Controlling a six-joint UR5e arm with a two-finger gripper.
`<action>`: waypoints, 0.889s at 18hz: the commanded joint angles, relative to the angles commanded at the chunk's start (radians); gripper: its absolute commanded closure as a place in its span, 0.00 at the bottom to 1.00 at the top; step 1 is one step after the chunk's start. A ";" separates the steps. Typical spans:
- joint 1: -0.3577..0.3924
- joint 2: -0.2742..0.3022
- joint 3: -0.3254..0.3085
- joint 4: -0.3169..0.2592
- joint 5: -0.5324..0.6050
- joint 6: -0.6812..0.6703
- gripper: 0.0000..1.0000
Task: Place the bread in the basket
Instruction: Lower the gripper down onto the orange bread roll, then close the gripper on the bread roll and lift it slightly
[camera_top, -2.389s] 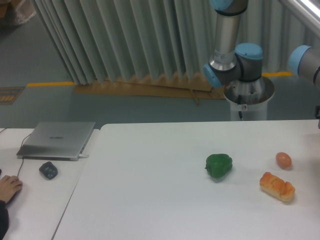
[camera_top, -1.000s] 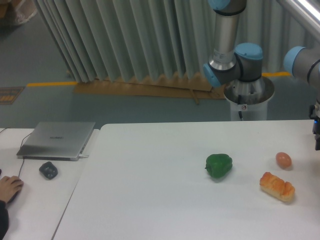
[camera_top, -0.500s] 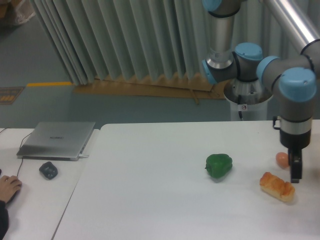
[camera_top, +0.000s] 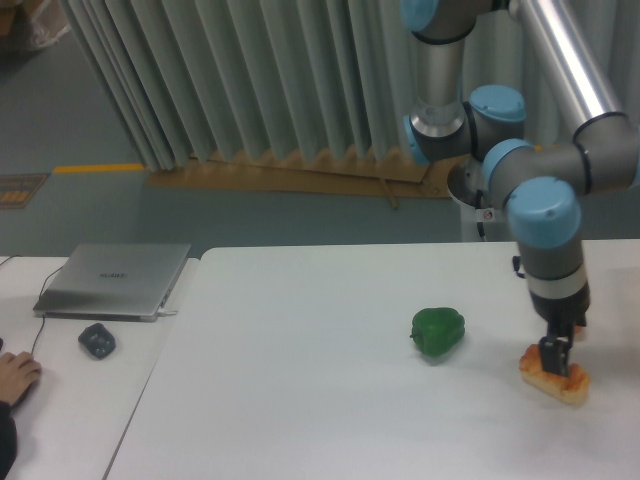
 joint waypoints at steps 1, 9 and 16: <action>-0.005 0.003 -0.012 0.003 0.000 -0.012 0.00; -0.017 0.000 -0.048 0.009 0.052 -0.018 0.00; -0.006 -0.024 -0.051 0.015 0.060 -0.015 0.00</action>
